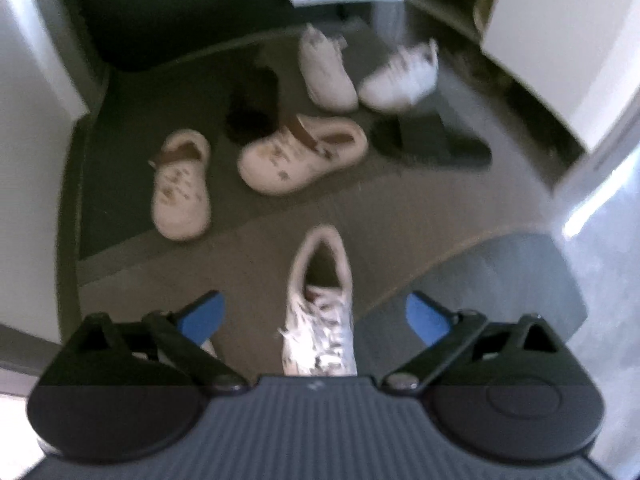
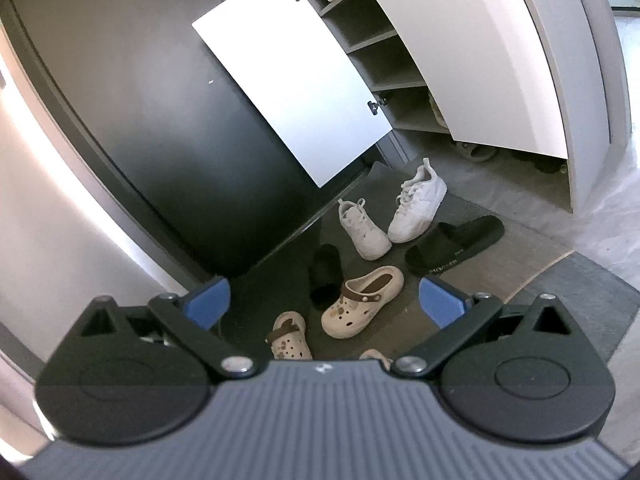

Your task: Organize scattered shoes

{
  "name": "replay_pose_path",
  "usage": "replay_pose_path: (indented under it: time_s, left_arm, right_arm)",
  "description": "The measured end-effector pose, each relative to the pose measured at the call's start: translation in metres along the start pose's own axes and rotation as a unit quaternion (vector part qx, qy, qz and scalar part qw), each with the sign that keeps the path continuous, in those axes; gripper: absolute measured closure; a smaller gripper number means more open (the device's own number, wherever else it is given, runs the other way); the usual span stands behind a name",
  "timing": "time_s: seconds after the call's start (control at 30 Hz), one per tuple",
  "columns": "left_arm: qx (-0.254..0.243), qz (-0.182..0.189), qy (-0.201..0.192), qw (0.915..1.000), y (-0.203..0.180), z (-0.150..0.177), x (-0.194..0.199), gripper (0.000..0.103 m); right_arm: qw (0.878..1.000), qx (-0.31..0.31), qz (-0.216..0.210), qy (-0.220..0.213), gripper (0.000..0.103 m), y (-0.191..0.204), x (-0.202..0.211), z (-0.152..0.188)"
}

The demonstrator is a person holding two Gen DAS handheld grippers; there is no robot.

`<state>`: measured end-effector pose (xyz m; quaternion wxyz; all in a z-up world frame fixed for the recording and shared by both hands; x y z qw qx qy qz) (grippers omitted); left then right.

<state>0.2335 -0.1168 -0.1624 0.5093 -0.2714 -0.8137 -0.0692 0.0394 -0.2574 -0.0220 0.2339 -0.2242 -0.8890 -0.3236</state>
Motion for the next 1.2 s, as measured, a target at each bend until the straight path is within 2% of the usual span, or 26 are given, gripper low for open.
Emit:
replay_pose_path:
  time_s: [0.17, 0.3, 0.33, 0.5, 0.57, 0.6, 0.63, 0.7, 0.9, 0.97, 1.07, 1.2]
  left_arm:
    - [0.019, 0.013, -0.040, 0.9989, 0.016, -0.020, 0.067, 0.000]
    - [0.030, 0.023, -0.065, 0.9972, 0.014, -0.025, 0.106, 0.000]
    - [0.031, 0.033, -0.082, 0.9956, 0.010, -0.028, 0.122, 0.000]
    - [0.029, 0.057, -0.142, 0.9878, -0.002, -0.032, 0.174, 0.000]
    - [0.042, 0.075, -0.157, 0.9838, -0.005, -0.031, 0.190, 0.000]
    - [0.048, 0.085, -0.159, 0.9824, -0.006, -0.031, 0.195, 0.000]
    - [0.061, 0.103, -0.156, 0.9805, -0.006, -0.030, 0.199, 0.000]
    - [0.078, 0.126, -0.155, 0.9768, -0.004, -0.028, 0.206, 0.000]
    - [0.066, 0.070, -0.187, 0.9777, 0.014, -0.015, 0.219, 0.000]
    - [0.080, 0.055, -0.187, 0.9776, 0.028, -0.004, 0.221, 0.000]
    - [0.102, 0.040, -0.170, 0.9793, 0.047, 0.014, 0.218, 0.000]
    - [0.126, 0.039, -0.142, 0.9810, 0.065, 0.026, 0.209, 0.000]
  right_arm:
    - [1.000, 0.003, 0.010, 0.027, 0.000, -0.014, -0.005, 0.007]
    - [0.998, 0.014, 0.014, 0.052, 0.000, -0.020, -0.009, 0.014]
    - [0.998, 0.017, 0.015, 0.054, 0.000, -0.014, -0.007, 0.013]
    - [0.989, 0.086, 0.022, 0.121, 0.000, 0.004, -0.031, 0.042]
    - [0.977, 0.137, 0.028, 0.161, 0.000, 0.017, -0.049, 0.055]
    - [0.969, 0.181, 0.045, 0.165, 0.000, 0.025, -0.058, 0.061]
    - [0.957, 0.238, 0.066, 0.151, 0.000, 0.036, -0.066, 0.065]
    - [0.931, 0.334, 0.073, 0.132, 0.000, 0.060, -0.088, 0.080]
    - [0.931, 0.291, 0.097, 0.198, 0.000, 0.046, -0.178, 0.133]
    - [0.930, 0.277, 0.106, 0.219, 0.000, 0.041, -0.207, 0.151]
    - [0.926, 0.255, 0.118, 0.251, 0.000, 0.035, -0.252, 0.177]
    - [0.920, 0.224, 0.133, 0.293, 0.000, 0.026, -0.310, 0.212]
Point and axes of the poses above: each gripper's, at about its wrist camera, not at the fingertips, and x roughly against the way its jaws point, y to its left, z to its underside, the point moved 8 cm from there along -x, roughly the way its jaws point, and after that the axes turned 12 degrees about z, right-handed, at the moved point
